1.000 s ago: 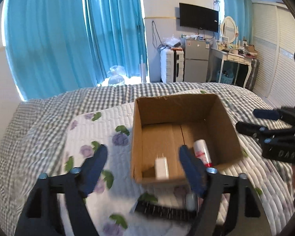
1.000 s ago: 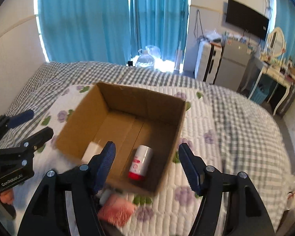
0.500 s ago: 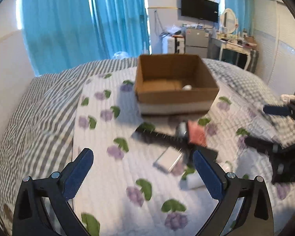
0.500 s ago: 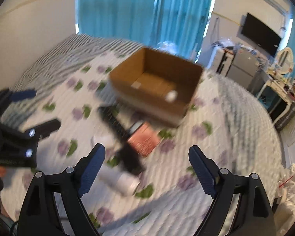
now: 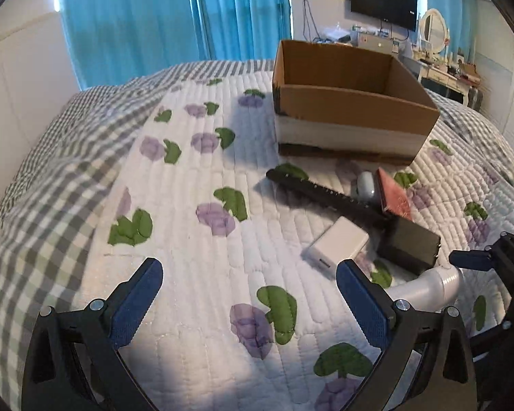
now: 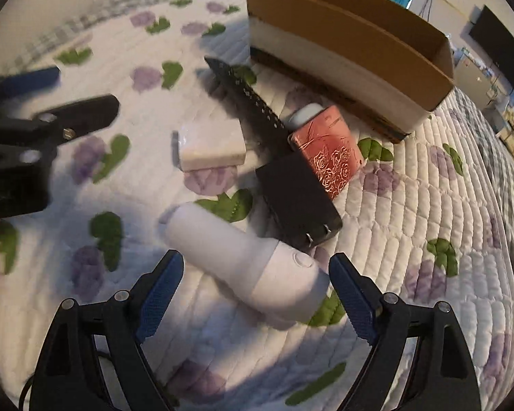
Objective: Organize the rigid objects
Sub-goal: 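Grasp the white cylindrical device with the right gripper while the left grasps another white charger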
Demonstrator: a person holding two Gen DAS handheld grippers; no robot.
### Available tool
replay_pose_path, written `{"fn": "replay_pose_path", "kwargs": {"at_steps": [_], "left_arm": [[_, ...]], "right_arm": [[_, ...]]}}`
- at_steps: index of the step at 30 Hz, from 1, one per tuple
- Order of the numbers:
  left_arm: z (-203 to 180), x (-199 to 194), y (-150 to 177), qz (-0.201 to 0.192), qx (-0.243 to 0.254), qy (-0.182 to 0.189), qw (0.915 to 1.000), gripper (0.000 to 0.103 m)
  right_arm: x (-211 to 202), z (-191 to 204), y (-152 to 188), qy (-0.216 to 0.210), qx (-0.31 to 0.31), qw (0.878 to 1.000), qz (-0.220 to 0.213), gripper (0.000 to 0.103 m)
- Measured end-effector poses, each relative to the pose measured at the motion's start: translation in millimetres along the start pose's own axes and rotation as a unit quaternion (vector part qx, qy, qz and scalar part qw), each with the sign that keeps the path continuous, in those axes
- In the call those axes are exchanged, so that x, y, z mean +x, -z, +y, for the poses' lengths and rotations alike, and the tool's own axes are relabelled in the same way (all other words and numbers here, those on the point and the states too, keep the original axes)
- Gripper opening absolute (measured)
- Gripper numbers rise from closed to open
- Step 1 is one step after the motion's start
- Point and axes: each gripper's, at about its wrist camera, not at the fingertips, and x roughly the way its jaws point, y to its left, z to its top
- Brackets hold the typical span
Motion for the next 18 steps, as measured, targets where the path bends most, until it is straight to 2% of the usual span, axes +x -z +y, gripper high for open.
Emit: {"fn": "replay_pose_path", "kwargs": {"at_steps": [4,7,10,14,18], "left_arm": [[2,3,3,0.003,-0.001,0.001,1.0,0.103],[2,1,4,0.001,-0.003,0.002,1.0,0.103],[3,1,4,0.001,-0.005,0.002,1.0,0.103],[4,0,4,0.0,-0.008,0.0,1.0,0.103],[3,-4,-2,0.01,-0.01,-0.006,0.9999,0.103]], "right_arm": [[17,3,-2,0.018,-0.006,1.0,0.023,0.082],[15,-3,-2,0.017,0.013,1.0,0.016,0.059],[10,-10,0,0.012,0.029,1.0,0.003,0.057],[-11,-10,2,0.028,0.034,0.998,-0.036,0.056],[-32,-20,-2,0.021,0.055,0.996,-0.067,0.056]]}}
